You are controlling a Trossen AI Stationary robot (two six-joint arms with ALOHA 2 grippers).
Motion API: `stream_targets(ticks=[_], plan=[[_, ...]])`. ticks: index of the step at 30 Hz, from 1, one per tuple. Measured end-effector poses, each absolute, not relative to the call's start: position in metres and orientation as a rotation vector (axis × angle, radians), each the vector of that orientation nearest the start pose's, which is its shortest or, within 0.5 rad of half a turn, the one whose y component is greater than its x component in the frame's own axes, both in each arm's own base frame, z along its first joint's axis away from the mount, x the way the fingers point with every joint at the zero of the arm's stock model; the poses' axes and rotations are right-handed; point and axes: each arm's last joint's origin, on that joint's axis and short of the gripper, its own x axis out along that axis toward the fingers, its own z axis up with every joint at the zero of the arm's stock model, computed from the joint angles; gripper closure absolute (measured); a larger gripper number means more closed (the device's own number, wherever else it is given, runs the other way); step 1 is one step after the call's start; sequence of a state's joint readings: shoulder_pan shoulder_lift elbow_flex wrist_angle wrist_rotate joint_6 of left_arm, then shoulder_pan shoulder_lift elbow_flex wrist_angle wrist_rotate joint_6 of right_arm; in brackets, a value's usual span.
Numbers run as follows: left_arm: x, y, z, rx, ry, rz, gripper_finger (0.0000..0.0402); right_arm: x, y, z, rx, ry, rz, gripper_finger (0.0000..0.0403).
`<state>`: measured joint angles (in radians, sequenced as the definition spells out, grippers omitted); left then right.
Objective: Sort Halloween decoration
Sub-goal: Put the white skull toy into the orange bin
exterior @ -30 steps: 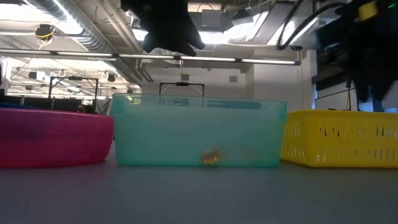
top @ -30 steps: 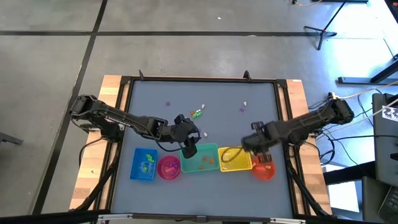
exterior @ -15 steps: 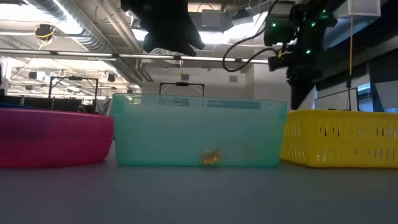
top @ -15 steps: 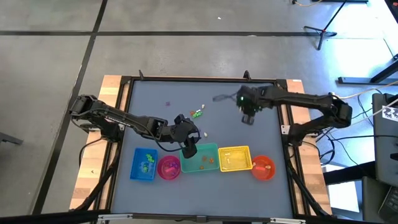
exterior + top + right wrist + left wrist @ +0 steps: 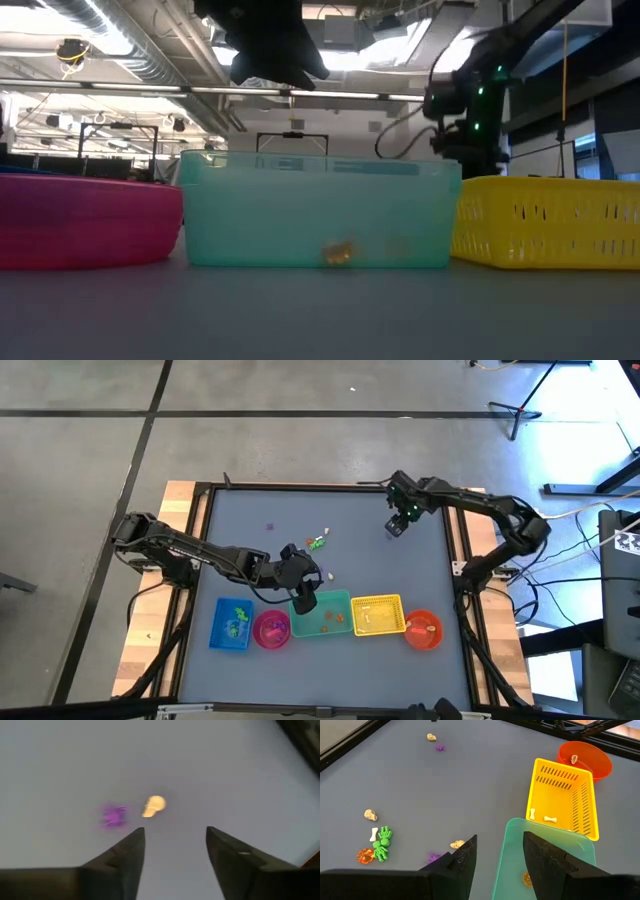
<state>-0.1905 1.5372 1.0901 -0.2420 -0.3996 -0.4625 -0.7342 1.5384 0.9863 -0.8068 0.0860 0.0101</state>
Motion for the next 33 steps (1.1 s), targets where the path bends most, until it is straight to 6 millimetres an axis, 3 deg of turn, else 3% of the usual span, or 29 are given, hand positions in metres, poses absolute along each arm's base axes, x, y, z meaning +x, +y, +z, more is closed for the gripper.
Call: stream_targets(ticks=[7,14,28,33], plan=[[0.327,-0.052,0.255,-0.243,0.598,0.347,0.0257,0.208,-0.200,0.165,0.582,1.313,-0.754,0.0138],[0.327,-0.052,0.255,-0.242,0.598,0.347,0.0257,0.213,-0.202,0.157,0.663,1.278,-0.731,0.0147],[0.327,-0.052,0.255,-0.241,0.600,0.347,0.0257,0.213,-0.204,0.156,0.655,1.283,-0.779,0.0155],[0.327,-0.052,0.255,-0.241,0.600,0.347,0.0257,0.215,-0.206,0.142,0.670,1.328,-0.778,0.0156]])
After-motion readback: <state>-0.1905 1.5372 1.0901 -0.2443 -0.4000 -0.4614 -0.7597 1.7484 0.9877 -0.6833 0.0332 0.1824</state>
